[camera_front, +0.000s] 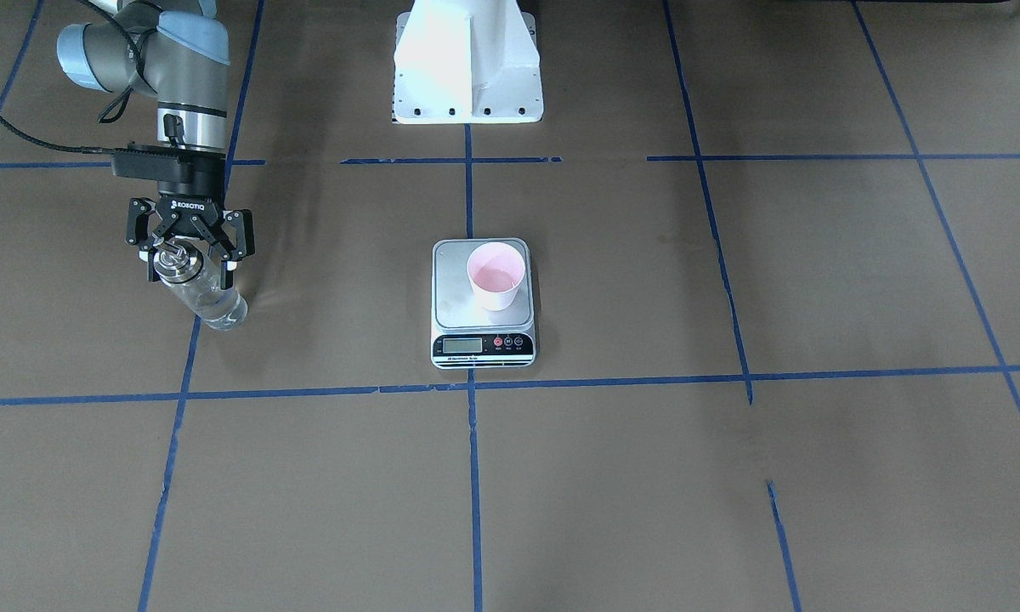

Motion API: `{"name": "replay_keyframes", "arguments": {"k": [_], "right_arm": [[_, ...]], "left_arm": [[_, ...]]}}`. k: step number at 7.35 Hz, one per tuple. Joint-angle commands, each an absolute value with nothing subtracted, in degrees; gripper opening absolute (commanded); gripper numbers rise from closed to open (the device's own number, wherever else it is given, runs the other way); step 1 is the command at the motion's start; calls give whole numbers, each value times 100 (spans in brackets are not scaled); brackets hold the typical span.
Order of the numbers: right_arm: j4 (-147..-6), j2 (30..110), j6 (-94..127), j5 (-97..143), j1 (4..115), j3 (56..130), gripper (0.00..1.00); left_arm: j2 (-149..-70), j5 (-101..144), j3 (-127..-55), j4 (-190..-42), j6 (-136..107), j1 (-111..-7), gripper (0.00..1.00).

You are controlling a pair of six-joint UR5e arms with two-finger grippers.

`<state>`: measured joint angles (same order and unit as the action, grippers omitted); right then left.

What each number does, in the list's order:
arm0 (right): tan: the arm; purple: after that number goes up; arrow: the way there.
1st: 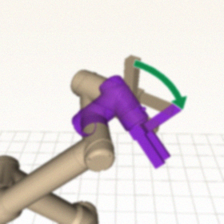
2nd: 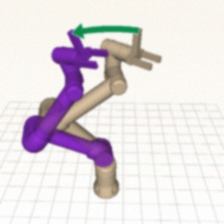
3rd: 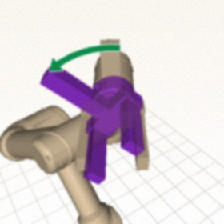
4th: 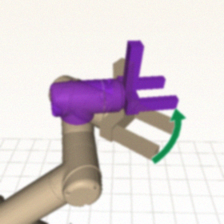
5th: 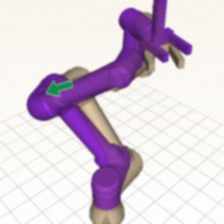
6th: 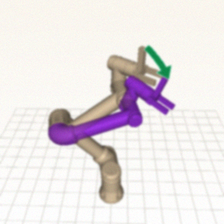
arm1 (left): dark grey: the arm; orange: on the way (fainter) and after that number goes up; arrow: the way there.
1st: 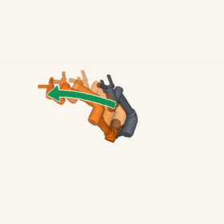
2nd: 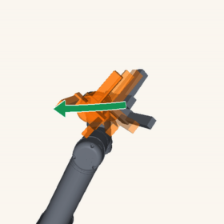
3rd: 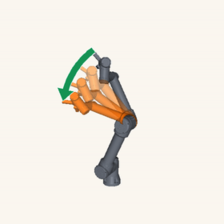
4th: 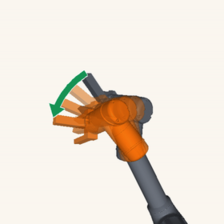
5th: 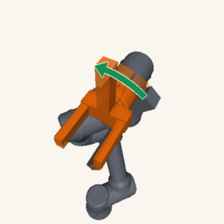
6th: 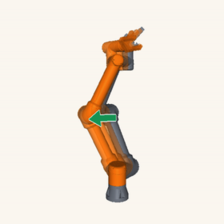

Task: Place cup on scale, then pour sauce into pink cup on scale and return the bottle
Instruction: 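Lower the bottle onto the table with the right gripper and release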

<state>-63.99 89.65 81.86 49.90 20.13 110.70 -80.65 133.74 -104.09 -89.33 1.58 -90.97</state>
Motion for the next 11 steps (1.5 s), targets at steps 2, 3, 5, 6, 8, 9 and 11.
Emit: {"name": "replay_keyframes", "arguments": {"k": [2, 3, 5, 6, 8, 9, 11], "right_arm": [[-6398, 8947, 8174, 4738, 2004, 11109, 100], [-6390, 8956, 8174, 4581, 1943, 11118, 100], [-6398, 9035, 8183, 4151, 1715, 11162, 100], [-6390, 9157, 8183, 4018, 1601, 11162, 100], [-6233, 9464, 8209, 3780, 1293, 11197, 100], [-5997, 9640, 8209, 3640, 1101, 11197, 100], [-5933, 9825, 8479, 3455, 792, 11197, 100]], "left_arm": [[-8068, 13377, -10406, -8930, 158, -9097, 100], [-8077, 13368, -10398, -8930, 158, -9097, 100], [-8095, 13368, -10380, -8930, 158, -9097, 100], [-8095, 13368, -10389, -8930, 158, -9097, 100], [-8086, 13368, -10371, -8930, 158, -9097, 100], [-8086, 13368, -10371, -8930, 158, -9097, 100], [-8077, 13368, -10371, -8921, 158, -9097, 100]]}}
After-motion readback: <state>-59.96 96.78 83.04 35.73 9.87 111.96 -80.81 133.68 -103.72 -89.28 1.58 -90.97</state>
